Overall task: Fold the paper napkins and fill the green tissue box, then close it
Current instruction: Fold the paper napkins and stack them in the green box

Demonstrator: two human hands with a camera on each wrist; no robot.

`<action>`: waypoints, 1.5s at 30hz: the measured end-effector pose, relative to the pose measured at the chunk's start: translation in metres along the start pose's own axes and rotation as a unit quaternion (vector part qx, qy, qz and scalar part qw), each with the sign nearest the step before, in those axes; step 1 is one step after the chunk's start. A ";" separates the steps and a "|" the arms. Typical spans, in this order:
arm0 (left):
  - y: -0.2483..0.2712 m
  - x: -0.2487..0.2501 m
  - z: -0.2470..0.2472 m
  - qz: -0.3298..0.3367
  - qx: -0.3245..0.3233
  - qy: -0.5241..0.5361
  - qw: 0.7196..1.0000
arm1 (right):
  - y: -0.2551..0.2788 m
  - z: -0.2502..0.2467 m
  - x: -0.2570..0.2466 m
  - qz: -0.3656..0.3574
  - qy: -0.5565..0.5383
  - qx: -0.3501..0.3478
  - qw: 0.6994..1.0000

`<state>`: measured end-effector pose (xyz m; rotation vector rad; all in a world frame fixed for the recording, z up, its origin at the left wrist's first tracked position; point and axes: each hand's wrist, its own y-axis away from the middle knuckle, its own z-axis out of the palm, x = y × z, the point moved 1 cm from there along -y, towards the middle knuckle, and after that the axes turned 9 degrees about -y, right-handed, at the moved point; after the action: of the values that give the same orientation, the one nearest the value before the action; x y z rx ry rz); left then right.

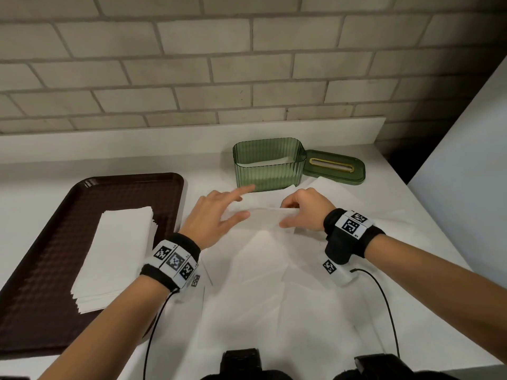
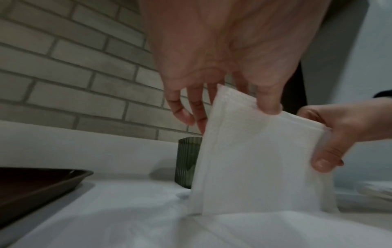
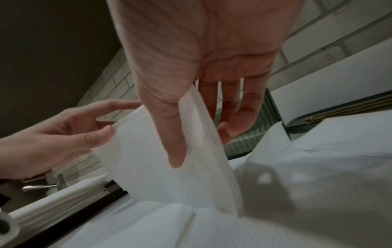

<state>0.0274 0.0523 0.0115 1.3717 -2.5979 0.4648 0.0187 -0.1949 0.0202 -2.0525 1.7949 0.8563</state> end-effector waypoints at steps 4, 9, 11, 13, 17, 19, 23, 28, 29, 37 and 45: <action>0.000 0.008 0.010 0.034 -0.041 -0.103 0.993 | -0.002 0.004 -0.002 -0.004 0.001 -0.011 1.000; -0.003 0.017 0.008 0.016 -0.057 -0.158 0.986 | -0.004 0.003 -0.002 -0.005 -0.004 -0.009 1.000; -0.005 0.014 0.009 -0.012 -0.064 -0.104 0.992 | -0.005 0.004 -0.001 -0.005 -0.002 -0.010 1.000; -0.006 0.010 0.005 -0.039 -0.061 -0.023 0.997 | -0.006 0.002 0.001 -0.005 -0.012 -0.003 1.000; -0.009 -0.006 0.004 -0.082 -0.080 0.035 0.993 | -0.008 -0.010 0.007 -0.006 -0.071 0.011 0.997; -0.015 -0.015 0.006 -0.103 -0.040 0.091 0.990 | -0.012 -0.019 0.012 -0.003 -0.115 0.029 0.993; -0.044 -0.024 -0.003 -0.152 0.080 0.246 0.954 | -0.025 -0.043 0.012 -0.022 -0.222 0.086 0.971; -0.102 -0.028 -0.019 -0.172 0.182 0.291 0.923 | -0.067 -0.072 0.013 -0.029 -0.278 0.203 0.939; -0.115 -0.028 -0.021 -0.168 0.195 0.270 0.928 | -0.075 -0.077 0.013 -0.030 -0.270 0.224 0.936; -0.183 -0.034 -0.005 -0.146 0.013 -0.043 0.988 | -0.131 -0.089 0.029 -0.008 -0.074 0.230 0.970; -0.207 -0.028 0.010 -0.083 -0.152 -0.267 0.948 | -0.157 -0.072 0.031 -0.003 0.233 0.060 0.971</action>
<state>0.2139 -0.0392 0.0343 1.7671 -2.7403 -0.3766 0.1903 -0.2308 0.0314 -2.3132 2.0028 0.2596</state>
